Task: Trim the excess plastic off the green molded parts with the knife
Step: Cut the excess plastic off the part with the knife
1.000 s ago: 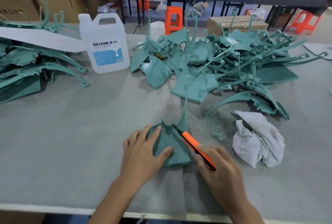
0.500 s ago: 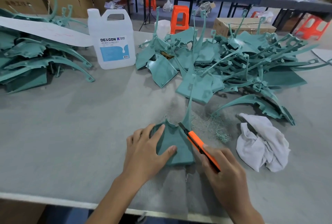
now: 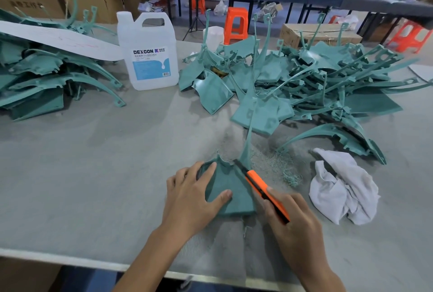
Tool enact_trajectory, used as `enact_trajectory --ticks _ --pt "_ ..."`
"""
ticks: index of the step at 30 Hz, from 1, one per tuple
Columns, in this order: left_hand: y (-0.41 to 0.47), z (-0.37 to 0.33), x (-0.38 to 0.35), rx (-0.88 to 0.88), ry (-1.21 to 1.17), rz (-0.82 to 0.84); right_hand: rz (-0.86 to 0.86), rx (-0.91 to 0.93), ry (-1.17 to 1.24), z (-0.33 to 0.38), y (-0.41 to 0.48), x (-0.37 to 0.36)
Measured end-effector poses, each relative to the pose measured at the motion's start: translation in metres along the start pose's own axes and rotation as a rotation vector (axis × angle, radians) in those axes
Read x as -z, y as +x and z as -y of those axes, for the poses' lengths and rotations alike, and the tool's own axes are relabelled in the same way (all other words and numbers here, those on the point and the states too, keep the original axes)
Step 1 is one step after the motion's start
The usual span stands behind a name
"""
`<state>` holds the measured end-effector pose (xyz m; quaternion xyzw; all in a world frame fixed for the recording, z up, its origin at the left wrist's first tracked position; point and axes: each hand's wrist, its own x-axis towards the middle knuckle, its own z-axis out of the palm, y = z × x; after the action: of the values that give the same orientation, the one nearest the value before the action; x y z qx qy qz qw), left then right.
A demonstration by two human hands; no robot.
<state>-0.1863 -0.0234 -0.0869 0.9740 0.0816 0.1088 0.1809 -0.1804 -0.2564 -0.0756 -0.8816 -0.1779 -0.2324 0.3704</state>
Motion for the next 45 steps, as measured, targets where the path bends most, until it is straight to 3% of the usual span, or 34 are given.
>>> enact_trajectory --ticks 4,12,16,25,36,45 --pt "0.000 -0.002 0.001 -0.003 -0.029 -0.015 0.011 0.005 -0.009 0.000 -0.001 -0.001" --pt "-0.001 0.004 0.005 0.034 -0.306 -0.070 -0.072 -0.033 -0.035 0.003 -0.001 0.000" --pt "-0.002 0.004 0.004 -0.019 -0.270 -0.081 -0.086 -0.100 0.044 0.022 -0.007 -0.004" --pt "-0.002 0.002 0.003 -0.036 -0.227 -0.093 -0.006 -0.094 -0.004 0.041 -0.006 -0.022" --pt "-0.002 0.002 0.002 -0.015 -0.276 -0.087 0.056 -0.223 -0.039 0.037 0.009 -0.008" --pt "-0.002 0.003 0.002 -0.026 -0.262 -0.073 0.078 -0.191 -0.015 0.040 0.012 -0.006"
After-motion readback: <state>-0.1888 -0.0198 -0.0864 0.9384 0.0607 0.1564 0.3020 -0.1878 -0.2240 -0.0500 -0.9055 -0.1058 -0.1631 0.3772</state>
